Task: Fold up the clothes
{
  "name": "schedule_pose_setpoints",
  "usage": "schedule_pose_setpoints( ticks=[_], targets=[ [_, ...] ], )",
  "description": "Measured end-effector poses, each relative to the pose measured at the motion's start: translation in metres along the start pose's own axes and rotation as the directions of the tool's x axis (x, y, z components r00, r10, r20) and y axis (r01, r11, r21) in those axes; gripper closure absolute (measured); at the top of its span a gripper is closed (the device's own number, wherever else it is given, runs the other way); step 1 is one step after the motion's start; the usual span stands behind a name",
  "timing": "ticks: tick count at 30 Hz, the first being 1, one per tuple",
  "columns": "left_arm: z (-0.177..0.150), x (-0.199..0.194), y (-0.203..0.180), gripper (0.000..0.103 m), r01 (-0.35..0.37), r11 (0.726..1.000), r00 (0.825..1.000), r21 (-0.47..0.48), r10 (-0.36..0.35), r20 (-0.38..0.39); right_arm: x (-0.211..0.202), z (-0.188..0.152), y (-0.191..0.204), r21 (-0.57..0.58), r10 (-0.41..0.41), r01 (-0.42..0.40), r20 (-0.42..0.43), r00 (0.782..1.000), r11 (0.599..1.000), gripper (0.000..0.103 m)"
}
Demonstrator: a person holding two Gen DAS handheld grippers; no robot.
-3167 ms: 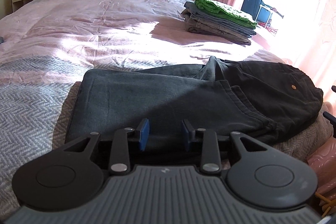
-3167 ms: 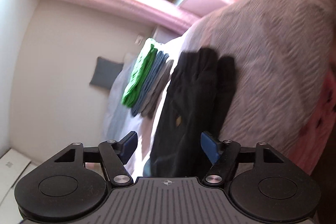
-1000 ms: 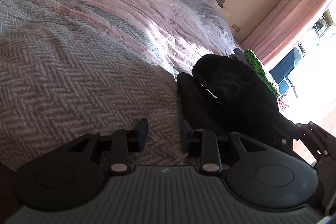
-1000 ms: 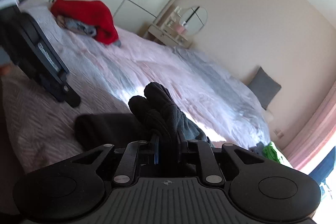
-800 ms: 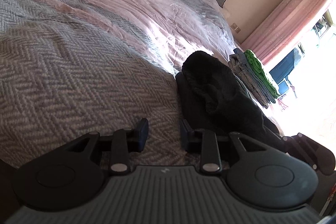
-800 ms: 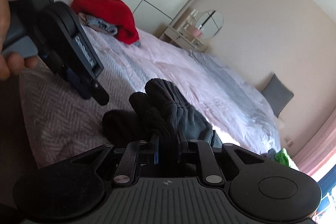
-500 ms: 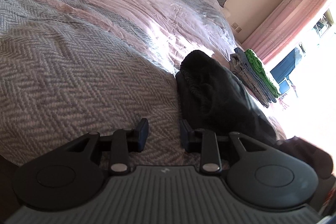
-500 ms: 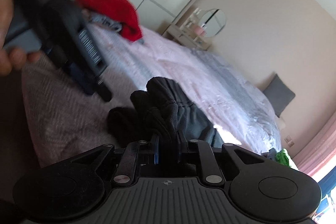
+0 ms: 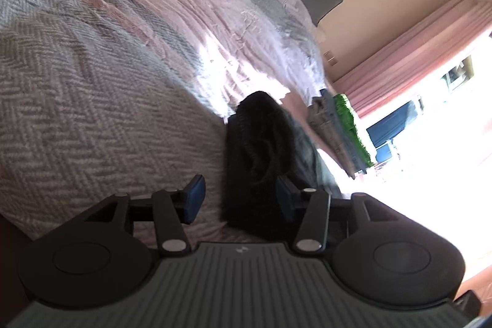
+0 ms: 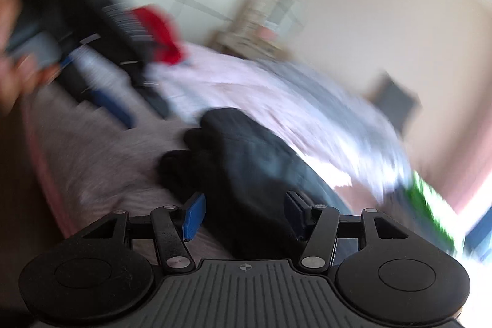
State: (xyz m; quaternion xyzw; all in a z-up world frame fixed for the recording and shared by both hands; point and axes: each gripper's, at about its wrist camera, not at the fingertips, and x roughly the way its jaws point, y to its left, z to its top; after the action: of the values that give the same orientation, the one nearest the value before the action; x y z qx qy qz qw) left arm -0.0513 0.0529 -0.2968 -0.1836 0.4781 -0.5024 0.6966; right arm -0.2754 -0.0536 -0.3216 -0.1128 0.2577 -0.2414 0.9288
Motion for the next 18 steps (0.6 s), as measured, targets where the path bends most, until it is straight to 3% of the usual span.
schedule_pose_setpoints(
  ticks=[2,4,6,8,11,13,15,18],
  targets=[
    [0.008,0.005,-0.004,0.050,0.037,0.999,0.999,-0.016,-0.037,-0.002,-0.012,-0.005,-0.043,0.256,-0.014,0.018,-0.016,1.000,0.966,0.039],
    [0.016,0.014,-0.011,0.046,0.066,0.998,0.998,-0.006,-0.067,-0.014,-0.026,-0.017,-0.087,0.514,-0.020,0.026,-0.017,1.000,0.857,0.028],
    [0.024,0.026,-0.016,0.040,0.080,0.997,0.996,0.023,-0.080,-0.033,-0.032,-0.040,-0.129,0.737,0.005,0.004,-0.010,1.000,0.676,0.028],
    [0.031,0.043,-0.018,0.040,0.071,0.996,0.995,0.046,-0.067,-0.072,-0.034,-0.065,-0.167,0.892,0.034,-0.011,-0.005,0.999,0.453,0.028],
    [0.035,0.070,-0.011,0.040,0.060,0.997,0.988,0.041,-0.053,-0.147,-0.025,-0.102,-0.204,0.980,0.085,-0.012,-0.005,0.996,0.201,0.028],
    [0.035,0.085,-0.003,0.039,0.067,0.998,0.980,0.012,-0.064,-0.191,-0.018,-0.125,-0.220,0.996,0.135,-0.018,0.007,0.991,0.083,0.028],
    [0.035,0.094,0.005,0.039,0.098,0.994,0.970,-0.049,-0.107,-0.220,-0.004,-0.139,-0.227,0.999,0.188,-0.053,0.053,0.981,-0.008,0.028],
    [0.034,0.105,0.013,0.038,0.119,0.989,0.961,-0.087,-0.137,-0.242,0.023,-0.147,-0.230,0.996,0.247,-0.036,0.054,0.968,-0.076,0.028]
  ],
)
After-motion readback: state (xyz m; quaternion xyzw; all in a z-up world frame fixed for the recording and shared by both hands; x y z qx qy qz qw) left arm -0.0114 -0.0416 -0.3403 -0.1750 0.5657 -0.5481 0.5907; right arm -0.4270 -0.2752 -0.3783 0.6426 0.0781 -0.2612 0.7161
